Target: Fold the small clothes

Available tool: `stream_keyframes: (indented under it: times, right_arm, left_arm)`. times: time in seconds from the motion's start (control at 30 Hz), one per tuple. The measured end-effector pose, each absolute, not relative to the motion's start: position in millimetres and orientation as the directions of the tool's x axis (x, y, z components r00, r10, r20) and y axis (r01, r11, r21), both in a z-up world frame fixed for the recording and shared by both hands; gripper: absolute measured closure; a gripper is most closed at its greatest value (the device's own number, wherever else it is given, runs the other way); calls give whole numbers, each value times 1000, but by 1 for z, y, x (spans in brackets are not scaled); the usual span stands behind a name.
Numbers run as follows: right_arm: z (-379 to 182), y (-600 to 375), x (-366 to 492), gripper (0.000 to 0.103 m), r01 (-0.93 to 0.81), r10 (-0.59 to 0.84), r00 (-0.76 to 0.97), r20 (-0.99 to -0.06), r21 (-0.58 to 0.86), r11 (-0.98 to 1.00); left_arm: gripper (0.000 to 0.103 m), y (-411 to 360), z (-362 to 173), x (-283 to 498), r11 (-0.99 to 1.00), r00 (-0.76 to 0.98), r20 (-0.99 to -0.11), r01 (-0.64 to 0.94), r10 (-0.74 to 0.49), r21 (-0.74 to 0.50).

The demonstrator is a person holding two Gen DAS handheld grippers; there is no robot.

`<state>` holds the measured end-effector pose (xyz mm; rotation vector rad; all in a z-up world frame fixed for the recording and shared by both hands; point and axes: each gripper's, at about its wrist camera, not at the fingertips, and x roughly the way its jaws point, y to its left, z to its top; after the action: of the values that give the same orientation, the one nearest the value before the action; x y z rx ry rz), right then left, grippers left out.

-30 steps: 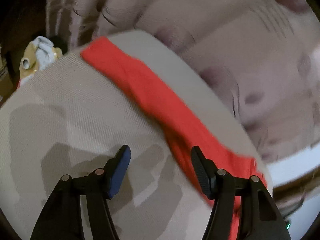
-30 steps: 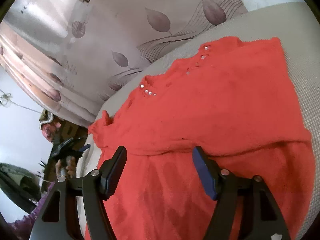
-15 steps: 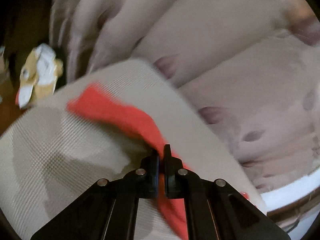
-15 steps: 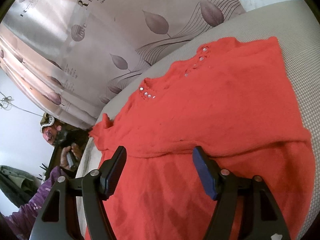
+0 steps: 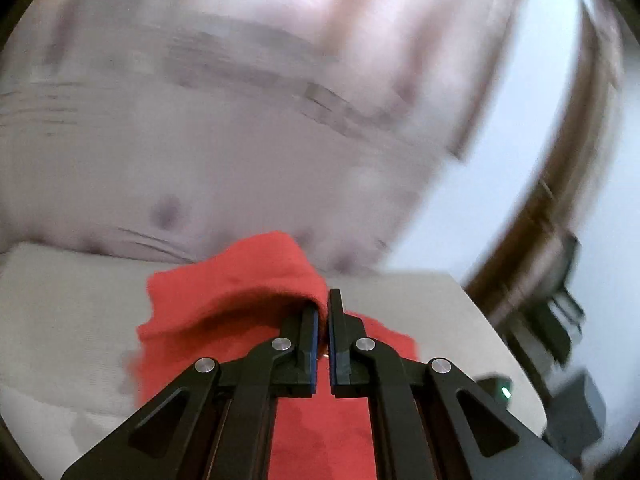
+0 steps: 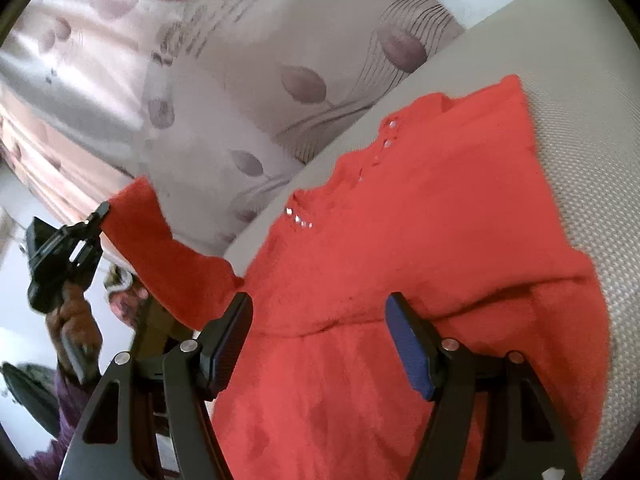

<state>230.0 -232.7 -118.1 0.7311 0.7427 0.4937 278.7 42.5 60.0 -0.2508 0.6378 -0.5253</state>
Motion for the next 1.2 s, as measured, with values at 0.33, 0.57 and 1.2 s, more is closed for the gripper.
stream_keyframes:
  times: [0.33,0.57,1.2]
  right_arm:
    - [-122,-247,227,36,-153,652,671,-353,794,588]
    - [-125,-252,226,36,-160,667,674,-317,819,551]
    - [-95,-124,244,85,-188,2,629,-778,-150,971]
  left_arm:
    - [93,-98,-38,273,775,486,-639,556,-597,-301]
    - [21,0,-38,229,840,733,-434,360,-524,-405]
    - [21,102,-136,220,800,725,-530,49,-440,-598]
